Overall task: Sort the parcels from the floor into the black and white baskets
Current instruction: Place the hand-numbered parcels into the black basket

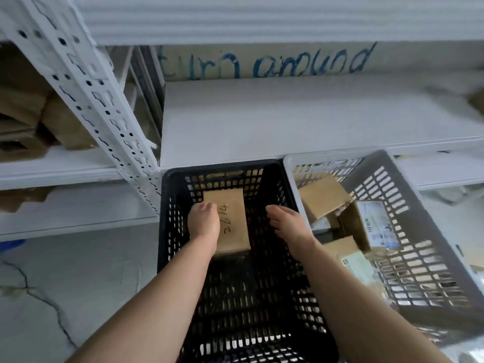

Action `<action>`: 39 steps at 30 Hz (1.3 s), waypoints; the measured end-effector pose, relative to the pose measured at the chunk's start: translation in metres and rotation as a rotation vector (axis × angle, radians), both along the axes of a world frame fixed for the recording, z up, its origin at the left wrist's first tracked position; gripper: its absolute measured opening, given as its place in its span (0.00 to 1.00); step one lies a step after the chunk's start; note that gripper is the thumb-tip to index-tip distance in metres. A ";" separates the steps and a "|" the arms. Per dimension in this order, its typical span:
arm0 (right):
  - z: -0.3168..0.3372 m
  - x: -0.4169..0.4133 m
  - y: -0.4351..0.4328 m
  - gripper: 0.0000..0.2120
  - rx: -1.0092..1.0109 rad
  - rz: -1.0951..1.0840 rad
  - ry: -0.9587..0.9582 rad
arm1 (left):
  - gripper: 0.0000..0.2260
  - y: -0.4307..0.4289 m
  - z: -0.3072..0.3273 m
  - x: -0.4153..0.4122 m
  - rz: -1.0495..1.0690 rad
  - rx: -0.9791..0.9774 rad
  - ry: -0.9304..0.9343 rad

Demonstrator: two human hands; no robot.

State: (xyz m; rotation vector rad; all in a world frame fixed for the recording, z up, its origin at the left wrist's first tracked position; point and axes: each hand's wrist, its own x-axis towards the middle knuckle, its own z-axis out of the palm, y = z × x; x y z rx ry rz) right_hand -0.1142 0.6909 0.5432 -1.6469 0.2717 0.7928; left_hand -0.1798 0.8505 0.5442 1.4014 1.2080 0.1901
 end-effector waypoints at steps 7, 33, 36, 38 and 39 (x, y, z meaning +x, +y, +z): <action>0.058 -0.009 -0.097 0.08 0.045 -0.200 -0.147 | 0.08 -0.088 0.061 0.017 -0.114 -0.056 -0.176; 0.071 -0.255 -0.751 0.06 -0.031 -1.115 -0.088 | 0.08 -0.761 0.081 -0.090 -1.003 -0.297 -0.097; 0.058 -0.268 -0.798 0.06 -0.022 -1.195 -0.064 | 0.08 -0.818 0.069 -0.089 -1.078 -0.313 -0.057; 0.051 -0.269 -0.829 0.06 -0.021 -1.240 -0.047 | 0.08 -0.854 0.059 -0.083 -1.119 -0.318 -0.010; 0.048 -0.267 -0.845 0.05 -0.020 -1.264 -0.031 | 0.08 -0.872 0.055 -0.078 -1.138 -0.327 0.016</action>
